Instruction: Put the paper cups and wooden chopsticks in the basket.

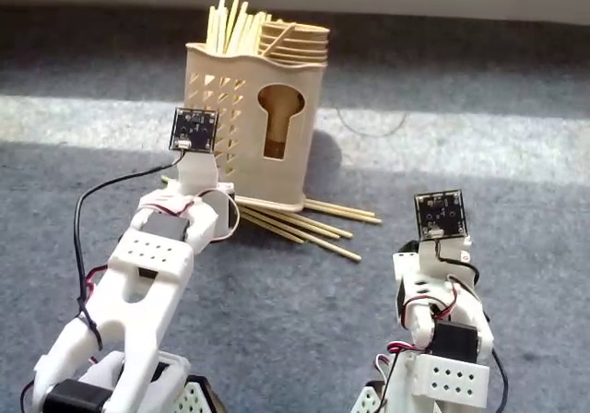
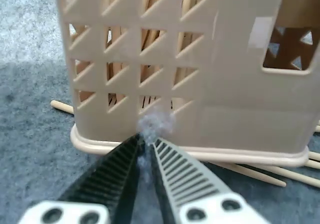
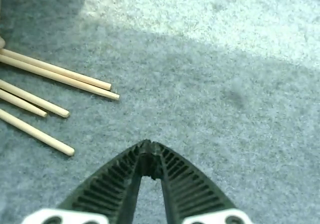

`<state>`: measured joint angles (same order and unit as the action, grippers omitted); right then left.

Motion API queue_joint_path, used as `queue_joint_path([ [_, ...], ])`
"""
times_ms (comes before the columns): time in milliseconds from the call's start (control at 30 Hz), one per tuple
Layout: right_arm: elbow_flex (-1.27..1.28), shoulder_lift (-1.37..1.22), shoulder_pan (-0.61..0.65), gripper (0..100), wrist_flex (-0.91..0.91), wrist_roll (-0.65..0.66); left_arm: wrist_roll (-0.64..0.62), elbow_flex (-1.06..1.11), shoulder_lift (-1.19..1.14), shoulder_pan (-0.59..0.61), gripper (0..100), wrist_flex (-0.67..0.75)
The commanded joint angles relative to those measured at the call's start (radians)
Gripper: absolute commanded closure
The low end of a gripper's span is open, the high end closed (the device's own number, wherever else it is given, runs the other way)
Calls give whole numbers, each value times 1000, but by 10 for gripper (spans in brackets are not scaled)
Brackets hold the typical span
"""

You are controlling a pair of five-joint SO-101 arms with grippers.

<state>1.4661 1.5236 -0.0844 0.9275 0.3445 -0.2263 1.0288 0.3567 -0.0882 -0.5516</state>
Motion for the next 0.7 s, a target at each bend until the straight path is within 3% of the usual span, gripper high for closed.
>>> queue_joint_path([
  [0,-5,7,-8,985,-24,9,12,47,-10,-1,995,-6],
  [667,-13,12,33,985,47,12,12,47,-16,1,995,-83],
])
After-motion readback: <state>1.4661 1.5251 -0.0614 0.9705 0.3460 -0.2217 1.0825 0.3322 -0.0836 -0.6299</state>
